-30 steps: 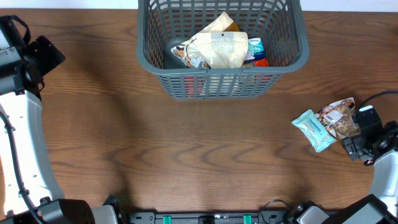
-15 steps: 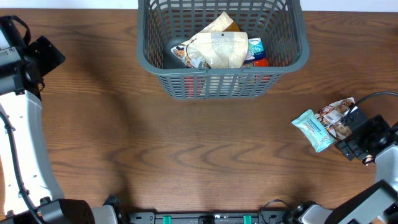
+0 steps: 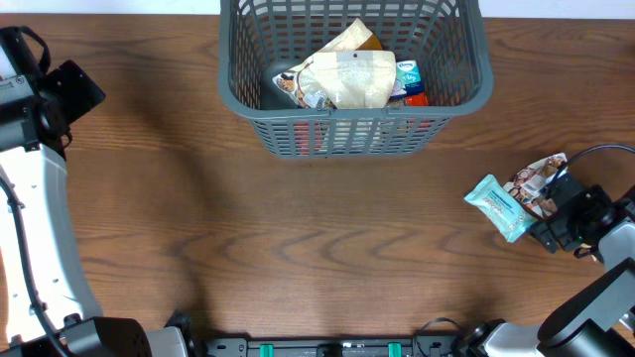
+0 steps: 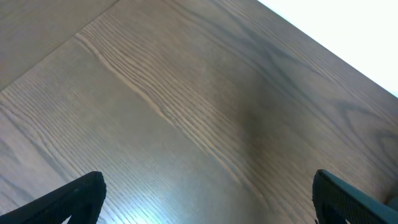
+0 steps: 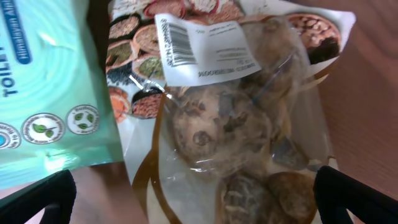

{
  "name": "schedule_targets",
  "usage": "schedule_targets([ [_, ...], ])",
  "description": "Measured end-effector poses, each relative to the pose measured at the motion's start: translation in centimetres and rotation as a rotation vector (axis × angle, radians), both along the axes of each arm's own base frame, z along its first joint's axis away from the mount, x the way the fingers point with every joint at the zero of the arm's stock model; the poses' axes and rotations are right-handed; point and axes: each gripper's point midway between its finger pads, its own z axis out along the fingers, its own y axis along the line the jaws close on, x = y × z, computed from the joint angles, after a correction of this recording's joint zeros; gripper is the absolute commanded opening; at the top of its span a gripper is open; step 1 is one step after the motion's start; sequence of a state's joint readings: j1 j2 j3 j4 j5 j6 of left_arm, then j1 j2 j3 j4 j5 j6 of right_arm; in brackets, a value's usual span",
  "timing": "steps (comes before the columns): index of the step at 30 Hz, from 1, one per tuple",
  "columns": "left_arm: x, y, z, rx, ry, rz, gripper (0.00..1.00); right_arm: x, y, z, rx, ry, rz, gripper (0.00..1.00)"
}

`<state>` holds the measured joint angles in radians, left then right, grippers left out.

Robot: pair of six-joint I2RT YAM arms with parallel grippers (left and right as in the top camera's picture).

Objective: Pack container
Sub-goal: 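Grasp the clear dried-mushroom bag with the right gripper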

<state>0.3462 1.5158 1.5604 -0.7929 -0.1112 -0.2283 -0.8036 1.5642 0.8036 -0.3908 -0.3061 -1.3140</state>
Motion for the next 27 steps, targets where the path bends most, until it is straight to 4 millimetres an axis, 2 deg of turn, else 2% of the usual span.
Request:
schedule_targets([
  [9,-0.1,0.0,-0.1,-0.002,0.004,0.000,0.99,0.4,-0.4,0.3,-0.014,-0.017,-0.002,0.99],
  [18,-0.2,-0.1,-0.2,-0.007,0.010,-0.003,0.99,2.5,-2.5,3.2,-0.086,-0.085,-0.002,0.99],
  [27,0.0,-0.5,-0.2,-0.025,0.003,-0.021,0.99,2.1,-3.8,3.6,-0.107,-0.099,-0.031,0.99],
])
